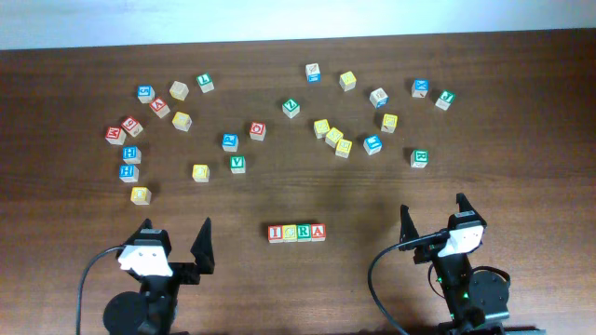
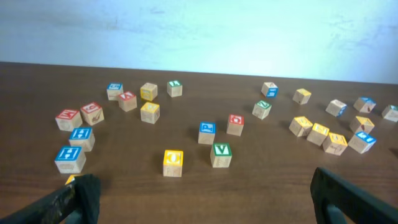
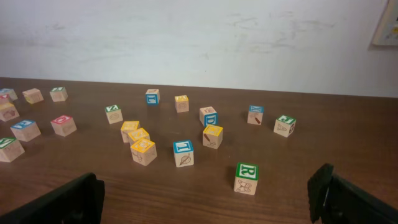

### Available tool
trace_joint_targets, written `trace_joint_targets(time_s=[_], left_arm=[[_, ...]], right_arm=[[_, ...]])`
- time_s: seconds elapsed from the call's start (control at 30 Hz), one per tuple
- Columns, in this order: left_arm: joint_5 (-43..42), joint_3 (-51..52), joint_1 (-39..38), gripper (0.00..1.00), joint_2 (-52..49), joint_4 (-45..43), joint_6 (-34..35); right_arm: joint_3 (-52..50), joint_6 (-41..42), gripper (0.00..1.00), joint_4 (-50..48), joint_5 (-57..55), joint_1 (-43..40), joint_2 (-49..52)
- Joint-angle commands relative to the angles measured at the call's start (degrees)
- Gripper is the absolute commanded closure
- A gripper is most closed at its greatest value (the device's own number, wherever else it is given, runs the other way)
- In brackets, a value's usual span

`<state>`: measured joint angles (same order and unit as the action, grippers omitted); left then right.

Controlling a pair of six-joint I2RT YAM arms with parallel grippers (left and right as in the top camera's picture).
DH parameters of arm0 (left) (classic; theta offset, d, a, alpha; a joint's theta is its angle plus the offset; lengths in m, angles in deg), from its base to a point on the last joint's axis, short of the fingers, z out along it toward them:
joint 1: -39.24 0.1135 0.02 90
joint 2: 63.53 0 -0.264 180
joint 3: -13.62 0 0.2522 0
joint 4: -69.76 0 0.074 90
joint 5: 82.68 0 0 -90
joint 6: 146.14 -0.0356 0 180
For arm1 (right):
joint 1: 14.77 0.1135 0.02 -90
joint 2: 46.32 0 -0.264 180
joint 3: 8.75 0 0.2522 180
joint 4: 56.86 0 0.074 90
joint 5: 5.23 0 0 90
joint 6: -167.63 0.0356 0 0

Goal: Spell out ICRA

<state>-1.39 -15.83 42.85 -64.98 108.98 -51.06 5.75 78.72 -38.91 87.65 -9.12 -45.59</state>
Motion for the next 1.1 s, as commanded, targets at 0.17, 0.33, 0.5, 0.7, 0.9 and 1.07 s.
trace_joint_targets(time_s=[0.17,0.33,0.5,0.7,0.9,1.07], left_arm=[[-2.47,7.15,0.52,0.01,1.16,-13.66,-1.09],[-2.45,12.9,0.52,0.01,1.16,-24.3,-1.07],[-1.33,15.19,-0.37,0.01,1.18,-26.67,-1.09],[2.6,15.19,-0.63,0.01,1.18,-21.4,-1.84],[6.27,15.21,-0.63,0.01,1.18,-20.83,-4.74],[9.66,15.21,-0.66,0.01,1.16,-20.63,-4.7]], right_arm=[[-0.42,-0.24,0.01,0.11,-0.09,-0.48,-0.52],[-0.42,-0.24,0.02,0.11,-0.09,-0.48,-0.52],[-0.42,-0.24,0.02,0.11,-0.09,-0.48,-0.52],[-0.42,-0.24,0.02,0.11,-0.09,-0.48,-0.52],[-0.42,-0.24,0.02,0.11,-0.09,-0.48,-0.52],[-0.42,-0.24,0.02,0.11,-0.09,-0.48,-0.52]])
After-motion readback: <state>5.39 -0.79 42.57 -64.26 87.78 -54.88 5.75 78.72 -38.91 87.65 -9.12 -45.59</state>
